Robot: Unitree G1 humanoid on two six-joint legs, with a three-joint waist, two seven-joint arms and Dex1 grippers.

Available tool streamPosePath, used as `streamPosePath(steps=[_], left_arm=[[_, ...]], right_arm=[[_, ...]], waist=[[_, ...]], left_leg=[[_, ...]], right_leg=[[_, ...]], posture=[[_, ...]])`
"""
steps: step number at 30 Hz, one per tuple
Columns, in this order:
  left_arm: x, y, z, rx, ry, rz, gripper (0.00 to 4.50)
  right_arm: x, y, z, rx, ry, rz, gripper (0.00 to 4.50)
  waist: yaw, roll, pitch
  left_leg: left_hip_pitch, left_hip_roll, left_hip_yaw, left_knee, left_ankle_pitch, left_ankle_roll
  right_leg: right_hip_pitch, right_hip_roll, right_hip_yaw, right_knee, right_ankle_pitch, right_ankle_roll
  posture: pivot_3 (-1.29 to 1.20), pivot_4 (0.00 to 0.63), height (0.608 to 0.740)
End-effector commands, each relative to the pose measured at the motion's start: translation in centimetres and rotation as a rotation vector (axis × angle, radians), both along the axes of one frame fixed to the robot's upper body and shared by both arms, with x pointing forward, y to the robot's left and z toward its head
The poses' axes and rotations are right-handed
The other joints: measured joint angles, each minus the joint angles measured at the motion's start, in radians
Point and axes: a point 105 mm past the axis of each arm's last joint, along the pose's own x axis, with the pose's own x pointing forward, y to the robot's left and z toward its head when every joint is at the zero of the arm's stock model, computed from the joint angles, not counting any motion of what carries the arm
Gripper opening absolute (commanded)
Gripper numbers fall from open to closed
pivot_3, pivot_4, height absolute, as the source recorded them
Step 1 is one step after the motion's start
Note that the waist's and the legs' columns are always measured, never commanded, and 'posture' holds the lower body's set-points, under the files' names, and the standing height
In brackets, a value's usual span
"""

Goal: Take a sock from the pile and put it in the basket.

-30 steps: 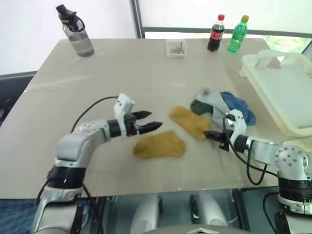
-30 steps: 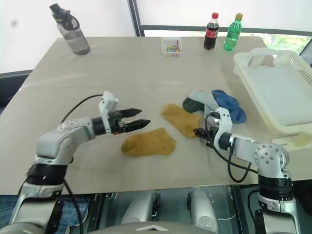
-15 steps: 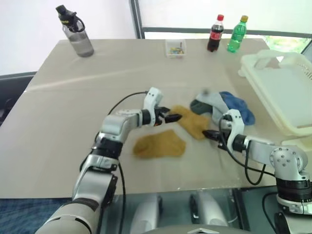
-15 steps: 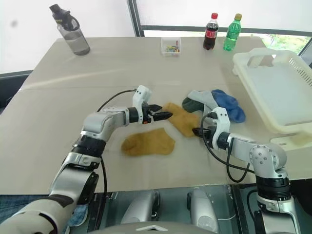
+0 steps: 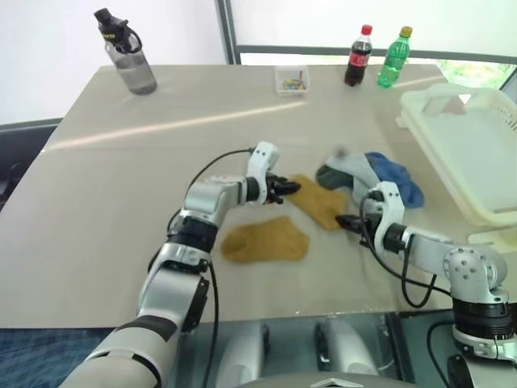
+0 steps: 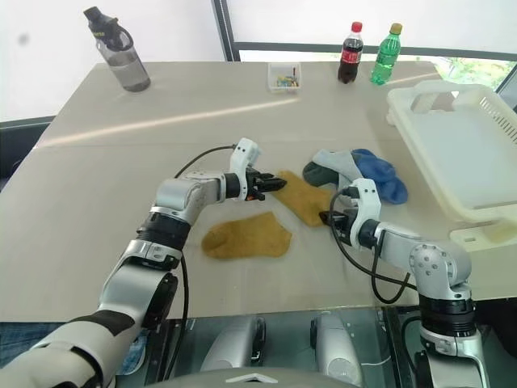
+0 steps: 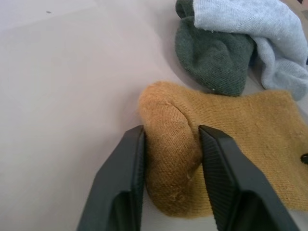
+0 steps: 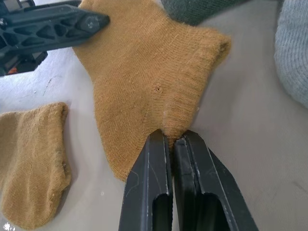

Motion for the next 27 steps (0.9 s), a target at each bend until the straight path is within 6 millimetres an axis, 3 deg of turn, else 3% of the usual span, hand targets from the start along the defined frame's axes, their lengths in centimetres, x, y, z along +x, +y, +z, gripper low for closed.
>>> streamPosePath(steps=[1,8,18,27], left_arm=[[-0.4,-0.1,-0.1,-0.008,0.011,-0.022,0.03],[-1.4,0.7,1.4,-0.094,-0.045,-0.037,0.03],[-4.3,3.8,4.7,-0.093,-0.098,0.094,0.03],[-9.1,5.6,5.1,-0.099,-0.079,0.217,0.03]], right_arm=[[-0.1,-0.3,0.2,-0.005,-0.011,-0.013,0.22],[-0.2,-0.1,0.8,0.003,-0.045,0.014,0.22],[-1.0,0.6,2.0,0.016,-0.095,0.085,0.22],[-2.3,3.1,5.3,0.079,-0.184,0.28,0.22]], waist=[[0.0,0.0,0.0],[-0.002,0.0,0.0],[-0.002,0.0,0.0],[-0.002,0.0,0.001]], left_leg=[[0.0,0.0,0.0,0.0,0.0,0.0],[0.0,0.0,-0.001,-0.001,0.0,0.0],[-0.001,0.0,-0.002,-0.001,0.0,0.0],[-0.001,0.001,-0.002,-0.001,0.0,0.0]], right_leg=[[0.0,0.0,0.0,0.0,0.0,0.0],[0.0,0.0,0.0,0.0,0.0,0.0],[-0.002,-0.001,0.0,0.0,0.0,0.0],[-0.001,-0.001,0.0,0.0,0.0,0.0]], posture=[[0.0,0.15,0.74],[0.0,0.15,0.74],[0.0,0.15,0.74],[0.0,0.15,0.74]])
